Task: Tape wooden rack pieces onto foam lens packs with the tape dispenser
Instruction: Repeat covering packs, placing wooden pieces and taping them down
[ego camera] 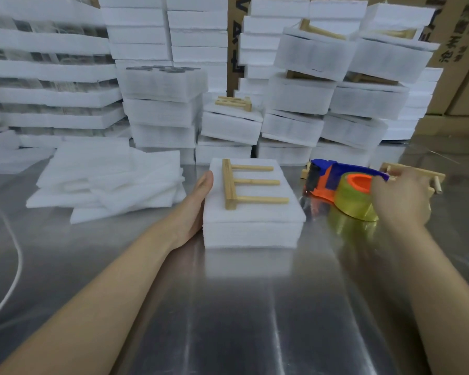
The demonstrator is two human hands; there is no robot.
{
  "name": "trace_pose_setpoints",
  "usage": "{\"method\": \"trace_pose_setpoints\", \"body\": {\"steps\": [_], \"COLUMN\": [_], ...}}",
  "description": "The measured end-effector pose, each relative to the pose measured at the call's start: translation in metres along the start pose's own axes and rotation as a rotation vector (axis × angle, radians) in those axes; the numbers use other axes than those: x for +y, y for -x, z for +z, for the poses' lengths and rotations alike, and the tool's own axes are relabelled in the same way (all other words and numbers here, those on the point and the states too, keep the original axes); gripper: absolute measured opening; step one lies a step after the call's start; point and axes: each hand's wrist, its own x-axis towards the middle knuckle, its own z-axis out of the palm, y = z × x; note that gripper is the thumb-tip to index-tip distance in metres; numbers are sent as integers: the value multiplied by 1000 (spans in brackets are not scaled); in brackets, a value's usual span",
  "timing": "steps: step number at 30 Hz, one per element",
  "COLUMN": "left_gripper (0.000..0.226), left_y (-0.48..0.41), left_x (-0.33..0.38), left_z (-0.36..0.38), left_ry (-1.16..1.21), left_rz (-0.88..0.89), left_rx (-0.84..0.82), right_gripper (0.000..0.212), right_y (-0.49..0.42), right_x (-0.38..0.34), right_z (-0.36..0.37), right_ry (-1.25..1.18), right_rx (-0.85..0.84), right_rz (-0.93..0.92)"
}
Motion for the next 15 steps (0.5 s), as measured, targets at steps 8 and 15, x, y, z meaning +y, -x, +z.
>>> {"method": "trace_pose_setpoints", "body": {"steps": [8,15], "left_gripper": [60,64], "left_y": [-1,-3], "left_x": [-2,3], "left_z": [-2,-11], "left_ry": [6,-39], "left_rz": [26,40], "left_rx": [-15,43], "right_gripper": [65,54], "right_y": [-16,-14], "right_x": [18,18], "right_z": [14,20], "right_ry": [-395,-749], "right_rx": [-251,-252], "right_rz": [426,408]}}
